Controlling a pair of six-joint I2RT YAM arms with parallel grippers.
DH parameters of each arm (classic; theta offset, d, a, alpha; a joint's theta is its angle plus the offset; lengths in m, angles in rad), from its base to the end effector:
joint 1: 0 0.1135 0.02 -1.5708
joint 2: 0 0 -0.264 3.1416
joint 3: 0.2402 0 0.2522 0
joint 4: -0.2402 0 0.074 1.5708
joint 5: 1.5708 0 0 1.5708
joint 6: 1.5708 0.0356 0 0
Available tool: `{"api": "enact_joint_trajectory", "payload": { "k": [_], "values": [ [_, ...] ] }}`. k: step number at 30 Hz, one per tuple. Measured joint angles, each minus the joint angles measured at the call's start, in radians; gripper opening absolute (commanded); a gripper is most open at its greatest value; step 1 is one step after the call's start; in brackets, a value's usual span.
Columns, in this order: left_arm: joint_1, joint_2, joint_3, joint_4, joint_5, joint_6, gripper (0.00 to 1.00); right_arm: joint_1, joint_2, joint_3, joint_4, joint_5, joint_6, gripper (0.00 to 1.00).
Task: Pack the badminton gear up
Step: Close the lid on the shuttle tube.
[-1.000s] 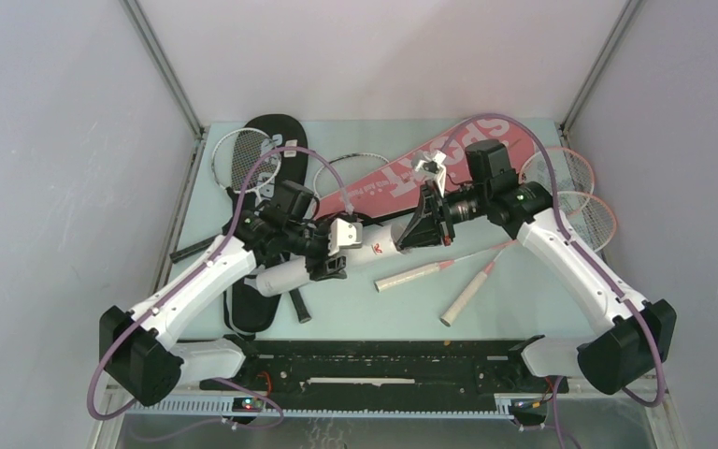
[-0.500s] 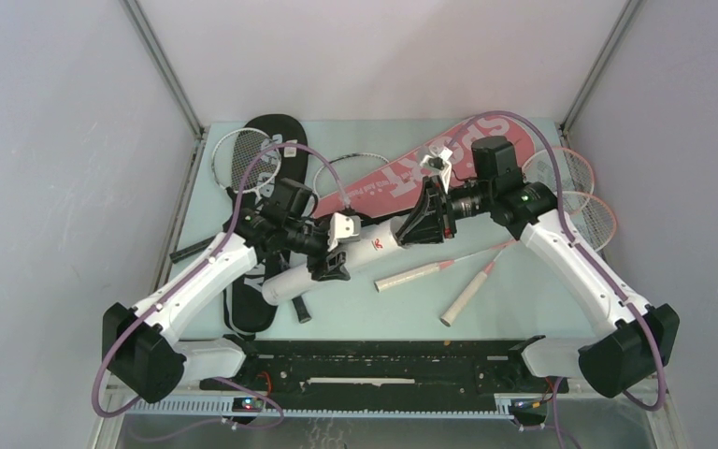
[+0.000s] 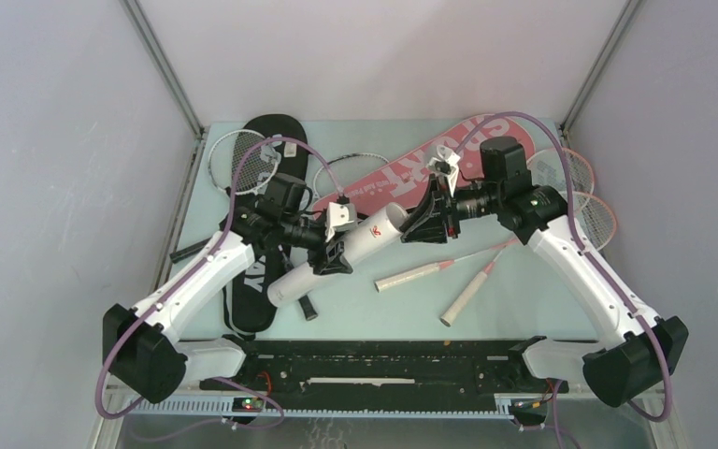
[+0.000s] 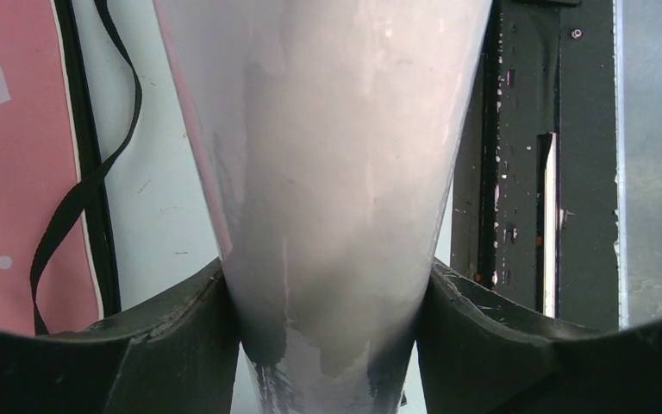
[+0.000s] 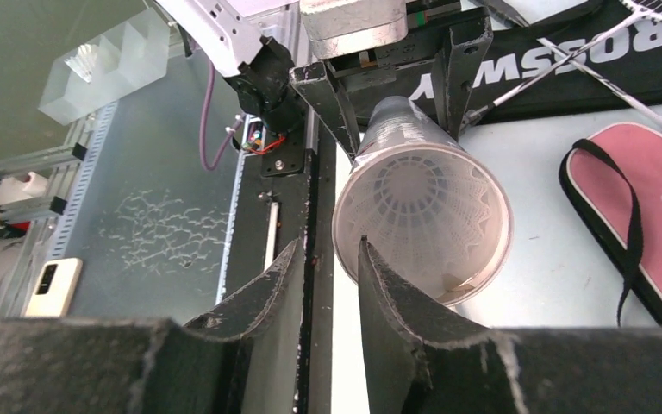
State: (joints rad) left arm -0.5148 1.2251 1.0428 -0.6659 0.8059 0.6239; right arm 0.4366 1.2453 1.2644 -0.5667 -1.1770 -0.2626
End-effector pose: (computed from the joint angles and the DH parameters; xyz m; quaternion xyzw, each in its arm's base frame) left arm 0.2028 -0.1442 0.3025 0.5806 0.6500 -0.3485 0.3447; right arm 0.2164 0.1373 0.3827 -0.5037 0.5883 0.5176 0.3636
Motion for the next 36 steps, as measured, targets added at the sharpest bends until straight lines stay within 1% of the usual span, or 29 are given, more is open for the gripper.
{"api": "enact_joint_trajectory", "payload": {
  "k": [12,16,29,32,36],
  "values": [
    [0.002,0.013,0.0,-0.006,-0.028,-0.01,0.49,0.03,-0.008,0.0,-0.012,0.093,-0.048,0.39],
    [-0.002,0.013,0.0,-0.005,-0.046,0.006,0.49,0.032,-0.008,0.0,-0.021,0.099,-0.047,0.4],
    [-0.032,0.013,0.0,-0.036,-0.134,0.05,0.49,0.057,0.01,0.001,-0.051,0.119,-0.049,0.41],
    [-0.034,0.011,0.0,-0.033,-0.144,0.05,0.5,0.041,0.01,0.006,-0.074,0.126,-0.057,0.43],
    [-0.033,-0.007,0.002,-0.024,-0.158,0.055,0.51,-0.027,0.006,0.024,-0.108,0.129,-0.07,0.46]
  ]
}}
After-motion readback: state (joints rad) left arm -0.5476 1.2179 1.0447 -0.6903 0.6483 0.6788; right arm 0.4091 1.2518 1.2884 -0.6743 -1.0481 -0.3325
